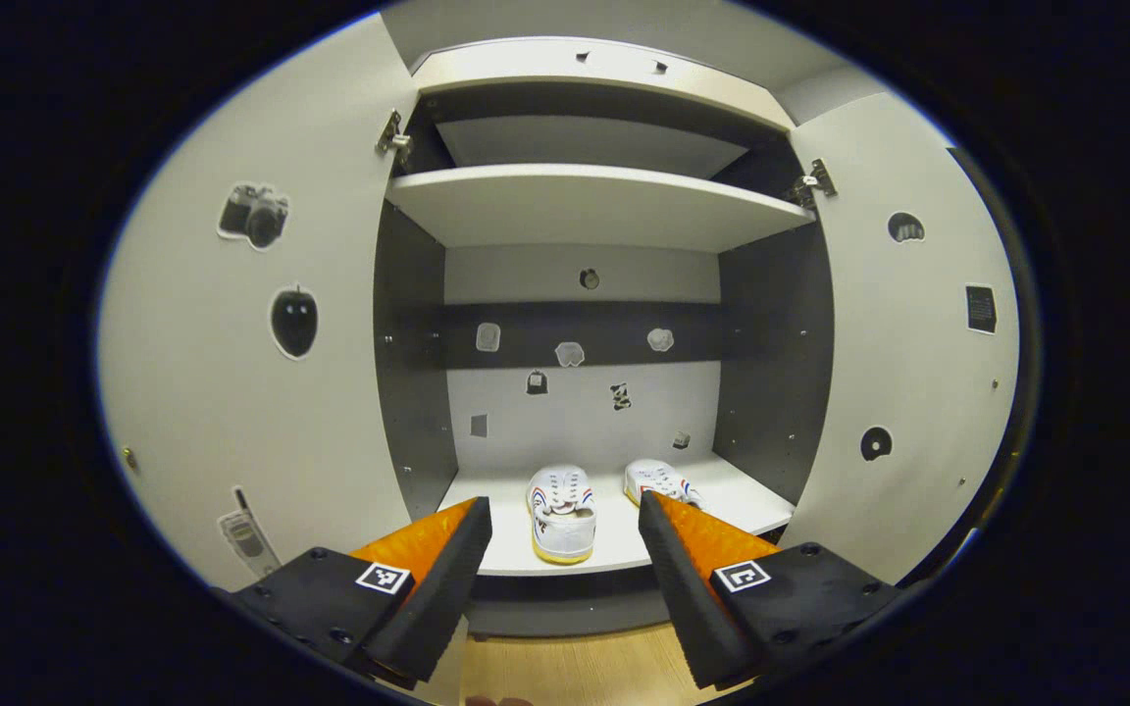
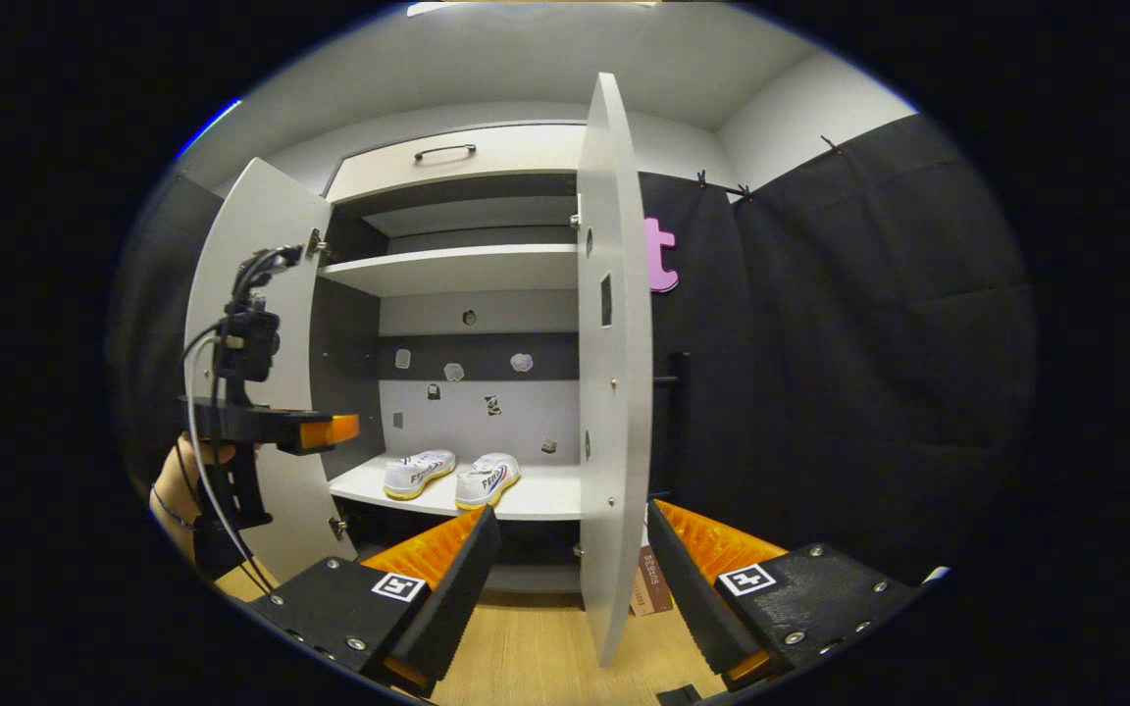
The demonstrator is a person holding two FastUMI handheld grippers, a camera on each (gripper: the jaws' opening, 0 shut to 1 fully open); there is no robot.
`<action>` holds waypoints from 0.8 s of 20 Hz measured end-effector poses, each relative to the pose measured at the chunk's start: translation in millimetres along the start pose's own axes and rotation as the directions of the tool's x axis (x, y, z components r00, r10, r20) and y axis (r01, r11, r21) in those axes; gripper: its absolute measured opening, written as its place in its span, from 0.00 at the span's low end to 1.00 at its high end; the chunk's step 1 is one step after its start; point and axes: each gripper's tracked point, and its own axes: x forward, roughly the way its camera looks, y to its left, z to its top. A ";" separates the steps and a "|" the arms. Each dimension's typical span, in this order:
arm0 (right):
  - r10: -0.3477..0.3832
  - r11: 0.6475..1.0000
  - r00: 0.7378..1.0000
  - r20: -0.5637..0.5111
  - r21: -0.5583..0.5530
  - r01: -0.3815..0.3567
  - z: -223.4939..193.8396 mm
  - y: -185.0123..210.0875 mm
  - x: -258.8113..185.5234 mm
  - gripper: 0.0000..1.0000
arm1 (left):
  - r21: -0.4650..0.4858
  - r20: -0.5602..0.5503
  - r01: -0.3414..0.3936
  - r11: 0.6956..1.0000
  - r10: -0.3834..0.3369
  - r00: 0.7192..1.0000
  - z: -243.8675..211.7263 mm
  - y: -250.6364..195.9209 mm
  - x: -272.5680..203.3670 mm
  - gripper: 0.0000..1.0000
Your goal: Grab one shoe with the right hand and put it into the shoe cabinet, grab the other shoe with the left hand and put it into the shoe cabinet; then close the right door with the right hand and the left door with the left hand.
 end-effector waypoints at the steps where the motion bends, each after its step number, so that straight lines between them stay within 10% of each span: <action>1: -0.025 1.000 1.000 0.000 -0.004 0.025 -2.1 -12.2 0.9 0.93 | -0.002 0.012 0.005 1.000 -0.005 1.000 3.1 -1.1 -7.4 0.99; 16: -0.140 0.990 0.983 -0.117 -0.034 0.137 -75.4 -108.4 59.9 0.93 | -0.038 0.108 -0.069 0.997 0.073 0.992 32.7 31.2 -90.8 0.96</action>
